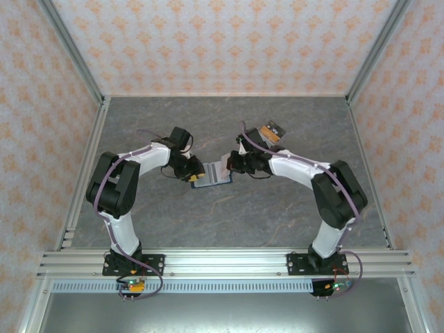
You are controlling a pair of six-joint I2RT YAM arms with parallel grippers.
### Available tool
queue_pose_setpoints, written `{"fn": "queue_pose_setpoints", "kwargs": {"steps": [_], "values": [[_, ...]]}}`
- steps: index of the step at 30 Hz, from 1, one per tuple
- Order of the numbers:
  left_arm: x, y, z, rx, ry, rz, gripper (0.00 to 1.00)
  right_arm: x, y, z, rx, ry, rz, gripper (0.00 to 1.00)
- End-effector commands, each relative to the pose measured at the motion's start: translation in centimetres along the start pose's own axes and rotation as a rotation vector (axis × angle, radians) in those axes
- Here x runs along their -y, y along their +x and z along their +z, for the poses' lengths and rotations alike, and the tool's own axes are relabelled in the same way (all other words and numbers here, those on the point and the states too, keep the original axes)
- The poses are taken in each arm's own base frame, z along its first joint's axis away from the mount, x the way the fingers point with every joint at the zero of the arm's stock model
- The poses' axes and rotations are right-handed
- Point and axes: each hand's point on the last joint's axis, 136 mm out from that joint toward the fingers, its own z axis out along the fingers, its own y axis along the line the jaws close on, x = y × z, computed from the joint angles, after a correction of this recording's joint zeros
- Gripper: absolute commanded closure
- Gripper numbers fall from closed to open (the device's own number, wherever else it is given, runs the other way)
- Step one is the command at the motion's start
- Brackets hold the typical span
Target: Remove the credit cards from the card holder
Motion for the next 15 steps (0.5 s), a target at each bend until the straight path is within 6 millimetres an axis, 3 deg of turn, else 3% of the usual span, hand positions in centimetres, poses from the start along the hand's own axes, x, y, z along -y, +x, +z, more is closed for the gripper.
{"fn": "queue_pose_setpoints", "kwargs": {"steps": [1, 7, 15], "values": [[1.2, -0.7, -3.5, 0.063, 0.008, 0.019, 0.57, 1.1, -4.5, -5.0, 0.155, 0.143, -0.175, 1.00], [-0.3, -2.2, -7.0, 0.159, -0.034, -0.004, 0.33, 4.4, -9.5, -10.0, 0.249, 0.207, -0.295, 1.00], [-3.4, -3.5, -9.6, 0.263, -0.176, 0.036, 0.15, 8.4, -10.9, -10.9, 0.083, 0.325, -0.547, 1.00]]}}
